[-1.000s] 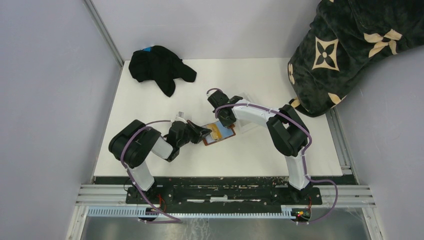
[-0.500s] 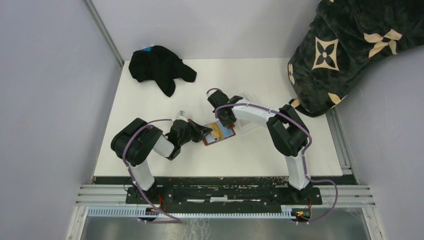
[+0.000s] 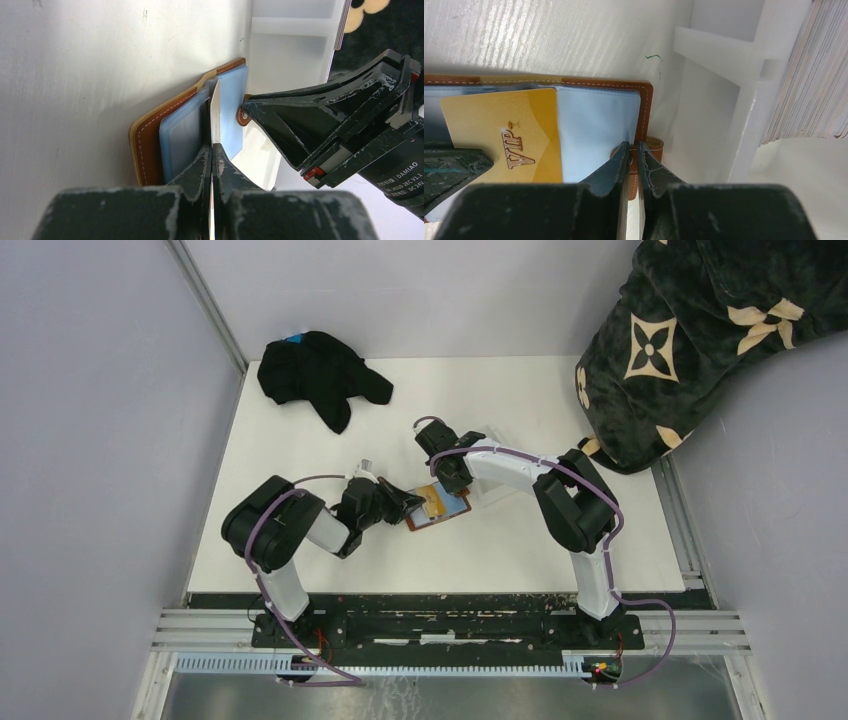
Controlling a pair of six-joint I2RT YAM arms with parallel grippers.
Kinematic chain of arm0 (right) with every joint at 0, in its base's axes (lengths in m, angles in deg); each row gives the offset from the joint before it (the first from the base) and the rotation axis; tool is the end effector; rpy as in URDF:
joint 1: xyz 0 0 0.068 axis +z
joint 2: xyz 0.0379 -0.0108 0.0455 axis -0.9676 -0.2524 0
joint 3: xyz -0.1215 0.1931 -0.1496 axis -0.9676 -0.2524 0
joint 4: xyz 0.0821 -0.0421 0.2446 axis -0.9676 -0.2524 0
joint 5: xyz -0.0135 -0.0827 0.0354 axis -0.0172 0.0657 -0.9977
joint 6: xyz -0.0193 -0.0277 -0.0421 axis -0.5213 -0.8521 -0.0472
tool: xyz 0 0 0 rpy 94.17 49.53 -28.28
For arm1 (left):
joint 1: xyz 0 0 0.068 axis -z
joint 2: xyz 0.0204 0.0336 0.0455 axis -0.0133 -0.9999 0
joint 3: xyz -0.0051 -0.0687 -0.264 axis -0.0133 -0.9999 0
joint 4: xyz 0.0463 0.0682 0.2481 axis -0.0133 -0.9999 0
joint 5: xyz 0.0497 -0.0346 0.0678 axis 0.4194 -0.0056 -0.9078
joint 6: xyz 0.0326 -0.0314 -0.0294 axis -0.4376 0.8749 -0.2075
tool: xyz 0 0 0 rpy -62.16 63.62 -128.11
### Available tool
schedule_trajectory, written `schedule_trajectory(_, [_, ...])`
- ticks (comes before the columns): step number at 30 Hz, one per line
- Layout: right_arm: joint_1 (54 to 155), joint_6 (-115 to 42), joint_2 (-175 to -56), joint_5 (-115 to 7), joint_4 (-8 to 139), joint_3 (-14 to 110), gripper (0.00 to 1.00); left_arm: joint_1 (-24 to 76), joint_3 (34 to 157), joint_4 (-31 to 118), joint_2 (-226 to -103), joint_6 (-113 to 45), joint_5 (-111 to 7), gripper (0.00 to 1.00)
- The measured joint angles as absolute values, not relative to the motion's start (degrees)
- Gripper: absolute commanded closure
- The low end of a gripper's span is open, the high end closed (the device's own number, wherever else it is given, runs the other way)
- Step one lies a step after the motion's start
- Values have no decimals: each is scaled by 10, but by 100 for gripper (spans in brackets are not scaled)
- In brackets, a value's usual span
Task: Put the credit cards into the card holder
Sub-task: Insert the credit card into the card holder.
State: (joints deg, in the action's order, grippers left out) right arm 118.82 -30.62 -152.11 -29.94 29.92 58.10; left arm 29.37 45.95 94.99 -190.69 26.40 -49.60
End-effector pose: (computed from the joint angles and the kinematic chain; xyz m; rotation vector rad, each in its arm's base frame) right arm 0.3136 0.2834 0.1687 -0.6403 2.5954 -0.0889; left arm 0.2371 -0.1453 0.0974 -0.6790 2.1560 -1.2523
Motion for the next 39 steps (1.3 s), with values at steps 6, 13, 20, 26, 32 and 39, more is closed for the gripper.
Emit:
schedule_trajectory(6, [1188, -306, -1521, -299, 299, 581, 85, 294, 461, 947, -1907, 254, -496, 97])
schedule_trajectory(13, [1188, -306, -1521, -299, 299, 581, 85, 294, 467, 934, -1899, 233, -494, 97])
schedule_trajectory(20, [1188, -306, -1521, -299, 299, 581, 84, 291, 469, 910, -1883, 214, -493, 97])
schedule_trajectory(26, [1188, -306, -1521, -299, 297, 583, 84, 288, 469, 904, -1882, 212, -492, 97])
schedule_trajectory(32, [1188, -306, -1522, -301, 295, 584, 84, 288, 469, 904, -1882, 212, -492, 97])
schedule_trajectory(39, [1188, -306, -1525, -301, 292, 588, 85, 288, 471, 903, -1882, 205, -489, 97])
